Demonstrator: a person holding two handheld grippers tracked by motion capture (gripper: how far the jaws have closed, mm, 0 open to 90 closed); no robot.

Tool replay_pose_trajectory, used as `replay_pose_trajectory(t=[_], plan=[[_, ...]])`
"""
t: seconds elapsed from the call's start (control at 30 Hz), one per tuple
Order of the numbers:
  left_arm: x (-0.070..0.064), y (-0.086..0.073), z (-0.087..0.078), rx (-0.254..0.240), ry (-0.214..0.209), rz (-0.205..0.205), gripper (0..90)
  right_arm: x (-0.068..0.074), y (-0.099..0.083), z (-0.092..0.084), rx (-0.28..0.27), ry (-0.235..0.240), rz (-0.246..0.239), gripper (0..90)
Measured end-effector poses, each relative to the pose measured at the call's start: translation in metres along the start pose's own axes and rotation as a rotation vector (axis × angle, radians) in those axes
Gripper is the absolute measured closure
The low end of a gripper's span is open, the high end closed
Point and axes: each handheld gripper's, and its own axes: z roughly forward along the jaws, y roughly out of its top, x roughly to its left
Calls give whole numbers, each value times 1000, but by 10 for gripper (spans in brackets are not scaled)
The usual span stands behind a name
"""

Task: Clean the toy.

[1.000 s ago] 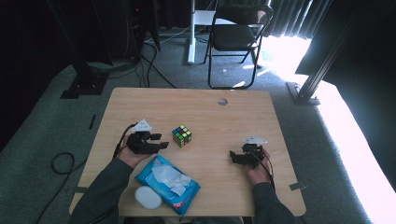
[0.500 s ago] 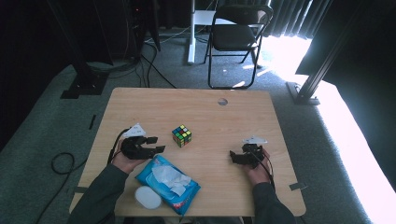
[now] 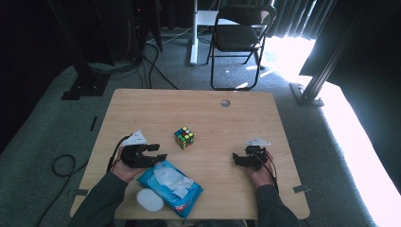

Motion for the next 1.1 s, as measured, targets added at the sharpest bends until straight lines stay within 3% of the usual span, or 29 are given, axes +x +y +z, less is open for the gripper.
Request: replay_pose_trajectory(t=[0.13,0.4,0.9,1.0,1.1], plan=[[-5,-3,3,5,0,5,452,0,0,0,0,0,0,130],[-15,-7,9,32,-76,-3,484,0,0,0,0,0,0,129],[-24,-20,16,72,-146,-7,529,0,0,0,0,0,0,129],[-25,-24,16,86,-152,1,565,0,0,0,0,0,1,130],[-28,-25,16,104,-137,32,660,0,0,0,0,0,1,129]])
